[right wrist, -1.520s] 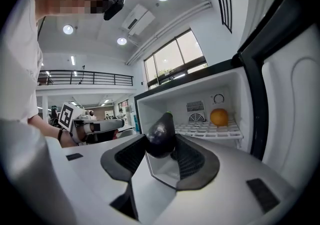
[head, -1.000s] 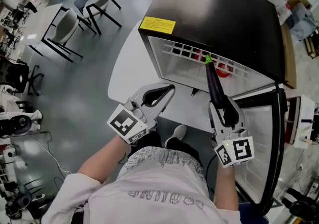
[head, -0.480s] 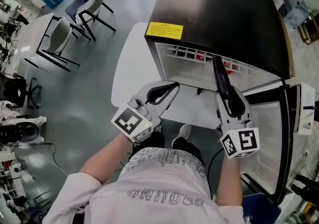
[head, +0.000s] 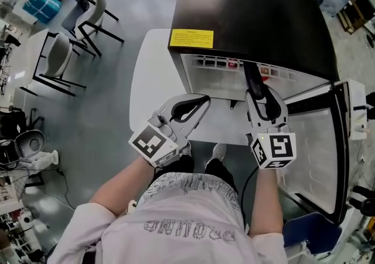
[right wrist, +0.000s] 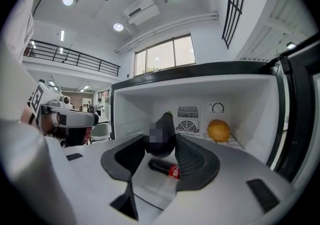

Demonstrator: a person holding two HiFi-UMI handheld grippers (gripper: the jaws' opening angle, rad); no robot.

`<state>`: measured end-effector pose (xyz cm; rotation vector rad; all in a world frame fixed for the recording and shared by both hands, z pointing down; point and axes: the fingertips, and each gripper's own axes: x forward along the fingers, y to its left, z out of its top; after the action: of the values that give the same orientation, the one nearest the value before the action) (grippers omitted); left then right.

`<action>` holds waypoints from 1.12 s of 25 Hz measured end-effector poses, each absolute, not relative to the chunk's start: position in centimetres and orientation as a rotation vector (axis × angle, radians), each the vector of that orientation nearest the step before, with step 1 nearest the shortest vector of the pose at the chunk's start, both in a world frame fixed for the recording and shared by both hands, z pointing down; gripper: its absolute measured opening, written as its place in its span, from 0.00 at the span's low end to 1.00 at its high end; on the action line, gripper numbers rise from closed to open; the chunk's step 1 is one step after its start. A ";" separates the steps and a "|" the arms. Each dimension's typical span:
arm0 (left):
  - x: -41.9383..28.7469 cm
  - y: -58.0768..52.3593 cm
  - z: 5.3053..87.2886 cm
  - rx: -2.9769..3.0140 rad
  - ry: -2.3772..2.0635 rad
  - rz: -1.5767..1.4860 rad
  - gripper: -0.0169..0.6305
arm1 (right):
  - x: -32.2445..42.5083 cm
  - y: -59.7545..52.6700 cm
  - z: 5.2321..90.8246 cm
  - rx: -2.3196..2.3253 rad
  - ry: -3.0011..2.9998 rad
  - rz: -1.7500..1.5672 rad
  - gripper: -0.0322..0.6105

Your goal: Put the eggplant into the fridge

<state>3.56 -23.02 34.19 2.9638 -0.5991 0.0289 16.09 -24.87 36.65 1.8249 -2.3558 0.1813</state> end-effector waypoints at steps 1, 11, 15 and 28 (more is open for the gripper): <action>3.5 -23.0 34.2 2.963 -0.588 0.028 0.03 | 16.0 -25.2 36.6 1.831 -2.347 0.176 0.34; 2.7 -23.2 35.2 2.944 -0.532 0.055 0.03 | 16.2 -28.6 37.7 1.900 -2.257 0.138 0.34; 2.5 -23.0 35.4 2.946 -0.518 0.073 0.04 | 16.4 -29.6 38.5 1.912 -2.235 0.140 0.34; 2.9 -22.9 36.0 2.944 -0.482 0.080 0.04 | 18.1 -32.0 39.9 1.958 -2.123 0.098 0.34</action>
<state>2.89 -22.92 36.03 2.9442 -0.4816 0.0803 18.08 -32.03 39.91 1.9578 -2.1230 0.0976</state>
